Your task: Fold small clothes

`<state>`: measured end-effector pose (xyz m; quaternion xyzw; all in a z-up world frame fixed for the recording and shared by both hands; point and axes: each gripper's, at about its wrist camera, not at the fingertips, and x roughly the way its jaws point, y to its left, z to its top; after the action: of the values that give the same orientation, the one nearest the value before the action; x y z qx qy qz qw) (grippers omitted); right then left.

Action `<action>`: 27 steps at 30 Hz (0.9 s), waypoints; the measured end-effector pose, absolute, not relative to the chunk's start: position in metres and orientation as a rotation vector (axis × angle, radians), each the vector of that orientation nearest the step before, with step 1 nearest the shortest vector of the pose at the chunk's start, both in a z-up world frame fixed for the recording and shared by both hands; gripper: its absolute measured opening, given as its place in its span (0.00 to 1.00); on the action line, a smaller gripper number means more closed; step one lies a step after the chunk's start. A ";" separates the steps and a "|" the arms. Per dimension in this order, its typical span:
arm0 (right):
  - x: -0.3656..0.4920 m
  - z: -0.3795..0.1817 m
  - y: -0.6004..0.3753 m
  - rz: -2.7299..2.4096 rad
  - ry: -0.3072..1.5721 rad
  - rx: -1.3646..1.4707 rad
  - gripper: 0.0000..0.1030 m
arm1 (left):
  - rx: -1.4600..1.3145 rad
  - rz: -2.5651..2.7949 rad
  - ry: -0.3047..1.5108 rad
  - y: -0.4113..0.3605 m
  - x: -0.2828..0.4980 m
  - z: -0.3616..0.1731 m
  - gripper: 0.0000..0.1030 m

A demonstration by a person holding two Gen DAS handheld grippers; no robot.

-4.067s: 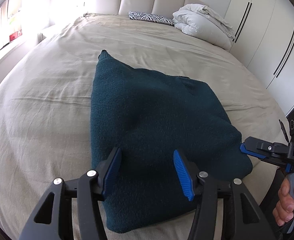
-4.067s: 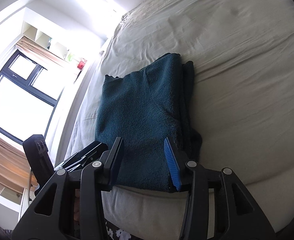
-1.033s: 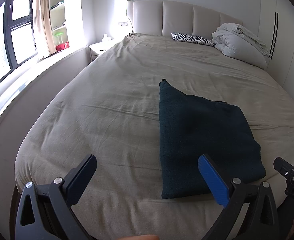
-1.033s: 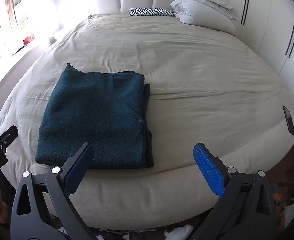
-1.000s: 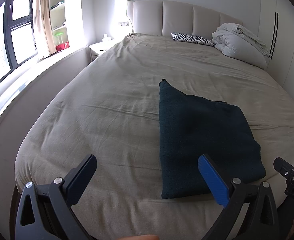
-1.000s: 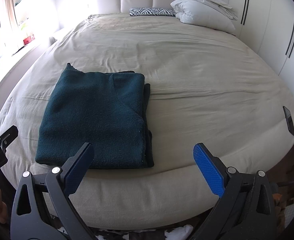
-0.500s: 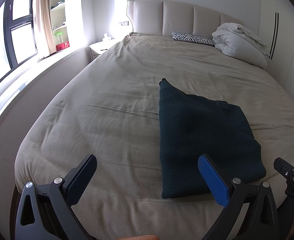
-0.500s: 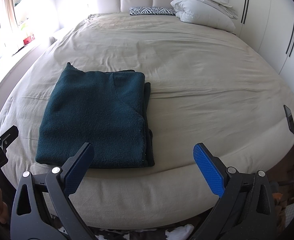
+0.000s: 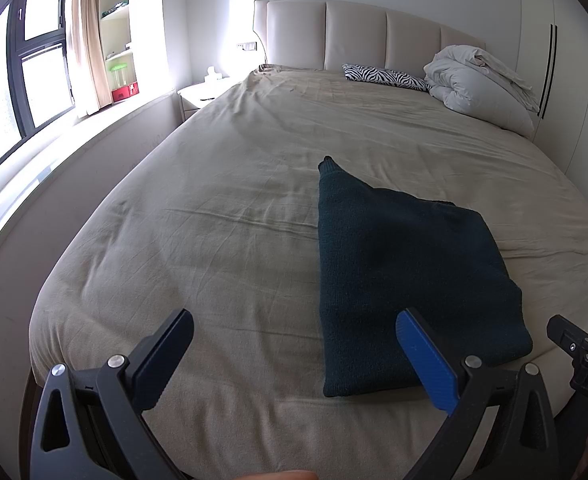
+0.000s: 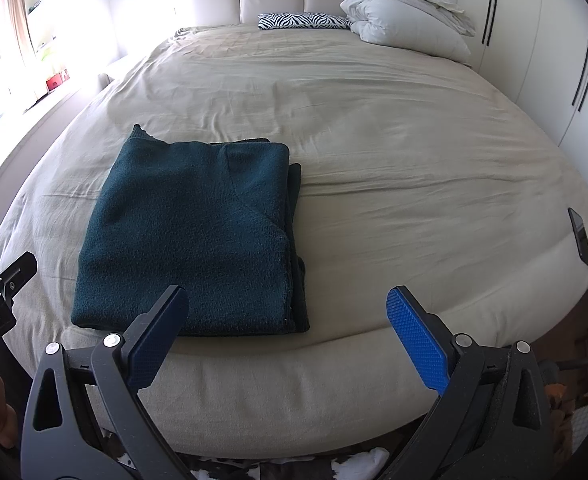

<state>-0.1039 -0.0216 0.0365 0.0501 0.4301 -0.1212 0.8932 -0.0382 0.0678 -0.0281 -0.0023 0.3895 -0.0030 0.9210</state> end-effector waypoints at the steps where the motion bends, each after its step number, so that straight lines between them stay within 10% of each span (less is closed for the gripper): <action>1: -0.104 0.036 -0.021 -0.251 0.893 0.105 0.98 | -0.004 -0.006 0.800 0.068 -0.038 -0.028 1.00; 27: -0.103 0.035 -0.022 -0.251 0.896 0.107 0.98 | -0.004 -0.006 0.800 0.068 -0.038 -0.028 1.00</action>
<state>-0.1030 -0.0217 0.0346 0.0517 0.4318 -0.1210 0.8923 -0.0383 0.0679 -0.0281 -0.0020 0.3896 -0.0029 0.9210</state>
